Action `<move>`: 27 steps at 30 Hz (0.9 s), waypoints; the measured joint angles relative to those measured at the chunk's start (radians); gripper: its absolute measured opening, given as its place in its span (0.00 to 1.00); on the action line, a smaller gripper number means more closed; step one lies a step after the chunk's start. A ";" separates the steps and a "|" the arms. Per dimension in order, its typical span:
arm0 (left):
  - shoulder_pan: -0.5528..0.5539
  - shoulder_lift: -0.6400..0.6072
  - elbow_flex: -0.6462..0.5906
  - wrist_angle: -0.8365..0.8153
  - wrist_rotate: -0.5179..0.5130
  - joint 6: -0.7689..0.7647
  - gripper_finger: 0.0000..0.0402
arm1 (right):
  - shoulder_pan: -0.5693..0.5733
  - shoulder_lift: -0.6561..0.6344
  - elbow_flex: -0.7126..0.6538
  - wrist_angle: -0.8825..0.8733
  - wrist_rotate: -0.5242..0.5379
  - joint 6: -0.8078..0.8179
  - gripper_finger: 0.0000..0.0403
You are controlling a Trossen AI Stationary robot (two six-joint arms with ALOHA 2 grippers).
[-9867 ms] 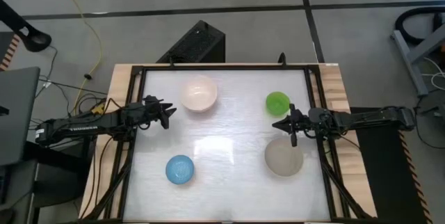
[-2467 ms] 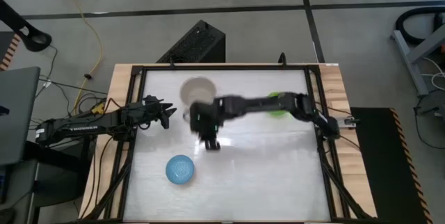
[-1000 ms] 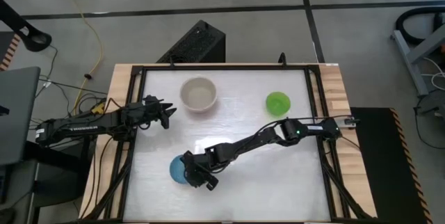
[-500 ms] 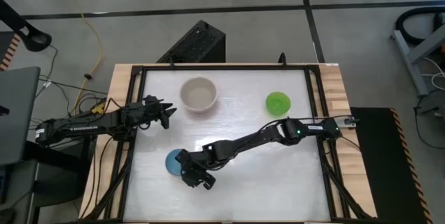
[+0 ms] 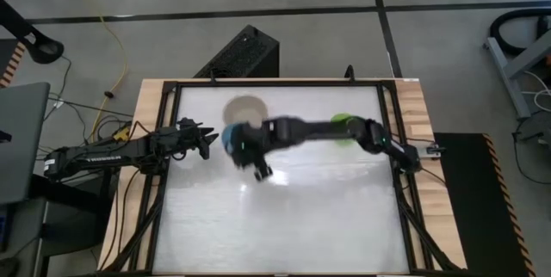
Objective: Nest bowls inside each other
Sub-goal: Stack the blue bowl on top of the gray bowl
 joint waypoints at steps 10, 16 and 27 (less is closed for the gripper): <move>0.000 0.000 0.000 -0.003 0.000 0.000 0.39 | -0.172 0.050 -0.002 0.046 0.000 0.053 0.08; 0.000 -0.001 0.000 -0.003 0.000 0.000 0.39 | -0.191 0.117 -0.002 0.119 0.013 0.073 0.08; 0.000 0.000 0.000 -0.005 0.007 0.000 0.39 | -0.261 0.187 -0.002 0.139 0.020 0.124 0.08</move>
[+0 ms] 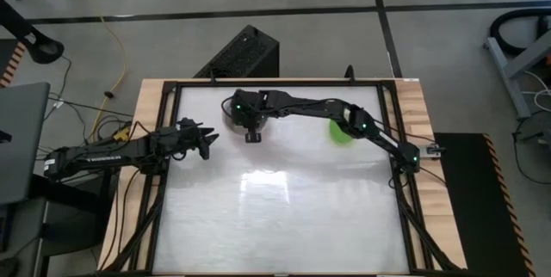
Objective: Nest bowls inside each other
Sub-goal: Stack the blue bowl on top of the gray bowl
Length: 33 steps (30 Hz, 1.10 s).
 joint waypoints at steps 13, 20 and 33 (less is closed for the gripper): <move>0.000 0.000 0.000 0.000 0.002 0.000 0.39 | -0.002 0.041 0.002 0.017 -0.026 0.000 0.08; 0.000 0.000 0.000 0.000 0.001 0.000 0.39 | -0.003 0.040 0.002 0.000 -0.025 -0.031 0.08; 0.000 0.000 0.000 -0.001 0.001 0.000 0.39 | -0.002 0.036 0.003 -0.002 -0.019 -0.026 0.42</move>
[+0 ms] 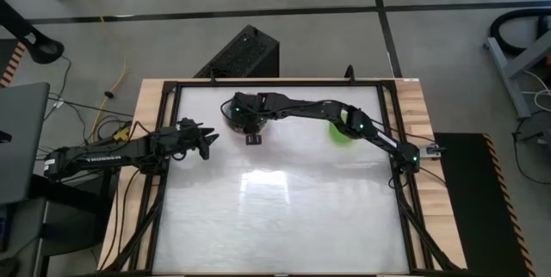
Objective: Nest bowls inside each other
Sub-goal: Stack the blue bowl on top of the gray bowl, then stack the green bowl on top of the blue bowl
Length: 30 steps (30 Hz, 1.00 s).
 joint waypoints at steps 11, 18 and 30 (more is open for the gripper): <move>0.000 0.000 0.000 0.000 0.000 0.000 0.39 | -0.005 -0.028 0.024 -0.073 -0.001 0.001 0.58; 0.000 0.000 0.000 0.000 0.000 0.000 0.39 | -0.015 -0.090 0.023 -0.148 -0.002 0.009 0.58; 0.000 0.000 0.000 0.000 0.000 0.000 0.39 | -0.098 -0.218 0.018 -0.504 -0.133 0.179 0.58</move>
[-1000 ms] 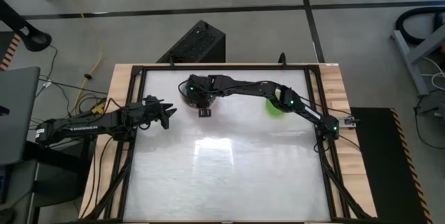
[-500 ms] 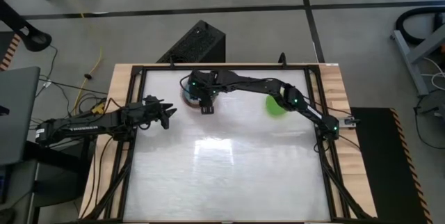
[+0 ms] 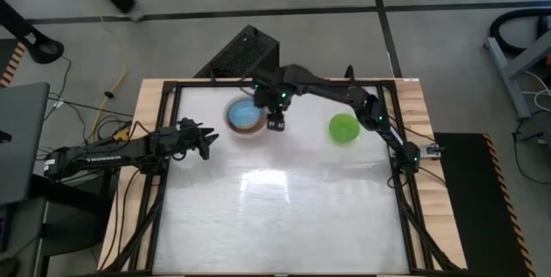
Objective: Nest bowls inside each other
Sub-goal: Stack the green bowl on top of the blue bowl
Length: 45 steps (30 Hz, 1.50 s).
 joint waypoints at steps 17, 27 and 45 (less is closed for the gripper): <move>0.000 0.000 0.000 0.000 0.000 0.000 0.39 | -0.032 -0.306 -0.406 -0.112 0.099 0.212 0.57; 0.000 0.000 0.000 0.000 0.001 0.000 0.39 | -0.018 -0.796 -1.140 0.302 0.101 0.443 0.56; 0.000 0.000 0.000 0.000 0.001 0.000 0.39 | 0.052 -1.067 -1.520 0.439 0.176 0.531 0.55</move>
